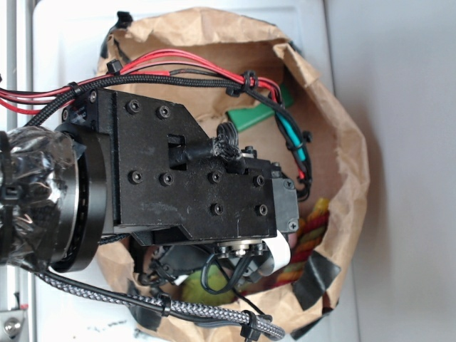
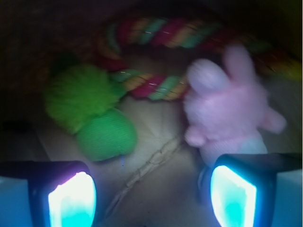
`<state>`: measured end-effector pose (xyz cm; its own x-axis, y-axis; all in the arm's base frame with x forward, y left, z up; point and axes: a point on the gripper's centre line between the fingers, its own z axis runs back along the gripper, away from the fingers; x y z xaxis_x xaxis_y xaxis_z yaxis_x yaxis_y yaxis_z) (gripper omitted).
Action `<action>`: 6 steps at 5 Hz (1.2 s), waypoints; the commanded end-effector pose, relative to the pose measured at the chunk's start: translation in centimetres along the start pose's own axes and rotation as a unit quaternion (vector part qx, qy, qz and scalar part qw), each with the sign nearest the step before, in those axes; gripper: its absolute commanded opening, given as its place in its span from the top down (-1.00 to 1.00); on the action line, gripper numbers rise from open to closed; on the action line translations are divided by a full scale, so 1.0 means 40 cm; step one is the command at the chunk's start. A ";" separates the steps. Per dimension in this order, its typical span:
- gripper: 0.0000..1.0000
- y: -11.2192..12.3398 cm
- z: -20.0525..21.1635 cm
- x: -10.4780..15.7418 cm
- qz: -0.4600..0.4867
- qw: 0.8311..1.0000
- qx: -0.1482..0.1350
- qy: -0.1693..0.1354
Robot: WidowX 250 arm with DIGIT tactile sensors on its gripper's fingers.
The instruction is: Grab the green animal.
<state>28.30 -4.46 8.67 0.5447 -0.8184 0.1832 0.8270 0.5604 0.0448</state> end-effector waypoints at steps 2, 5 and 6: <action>-1.00 -0.041 0.046 -0.009 -0.071 0.997 -0.002 0.004; -1.00 -0.041 0.046 -0.009 -0.071 0.997 -0.002 0.004; -1.00 -0.041 0.046 -0.009 -0.071 0.997 -0.002 0.004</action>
<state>26.20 -4.49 8.74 0.4403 -0.8851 0.1507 0.8942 0.4474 0.0151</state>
